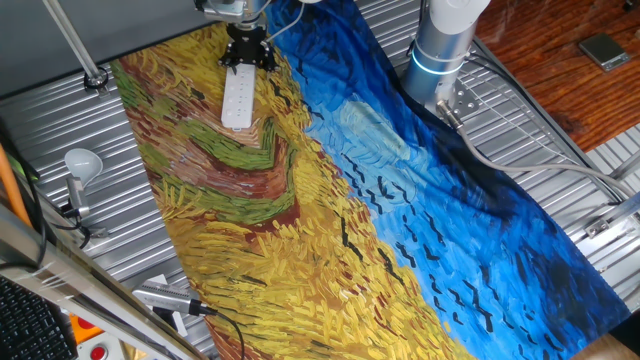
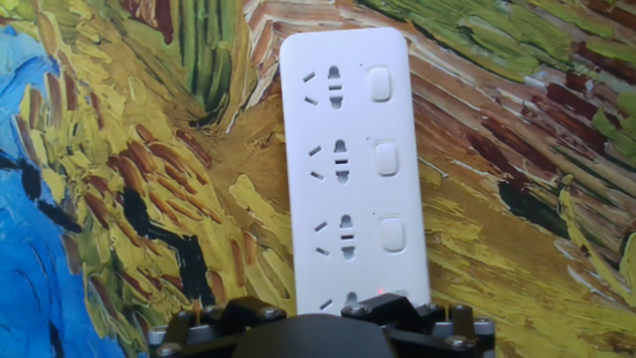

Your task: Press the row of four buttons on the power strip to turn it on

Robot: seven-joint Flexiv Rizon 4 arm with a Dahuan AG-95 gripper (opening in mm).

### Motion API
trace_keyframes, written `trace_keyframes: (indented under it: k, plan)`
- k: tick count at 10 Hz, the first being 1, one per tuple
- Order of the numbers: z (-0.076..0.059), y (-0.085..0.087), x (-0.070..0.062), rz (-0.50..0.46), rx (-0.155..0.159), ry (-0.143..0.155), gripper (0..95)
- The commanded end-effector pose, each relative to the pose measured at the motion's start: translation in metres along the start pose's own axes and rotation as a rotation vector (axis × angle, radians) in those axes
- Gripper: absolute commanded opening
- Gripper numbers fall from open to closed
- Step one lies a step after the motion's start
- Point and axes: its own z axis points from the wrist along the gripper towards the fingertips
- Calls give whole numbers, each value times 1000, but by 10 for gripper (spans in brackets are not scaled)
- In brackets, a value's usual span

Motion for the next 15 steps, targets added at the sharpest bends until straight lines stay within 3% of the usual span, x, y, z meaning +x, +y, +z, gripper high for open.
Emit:
trace_keyframes:
  k: [1, 12, 13, 15]
  plan:
    - [0, 0, 0, 1, -3, -2, 760]
    - [-5, -5, -3, 14, -6, 1, 760]
    - [-10, -5, -2, 14, -12, 12, 950]
    - [-19, -4, -2, 12, -19, 21, 950]
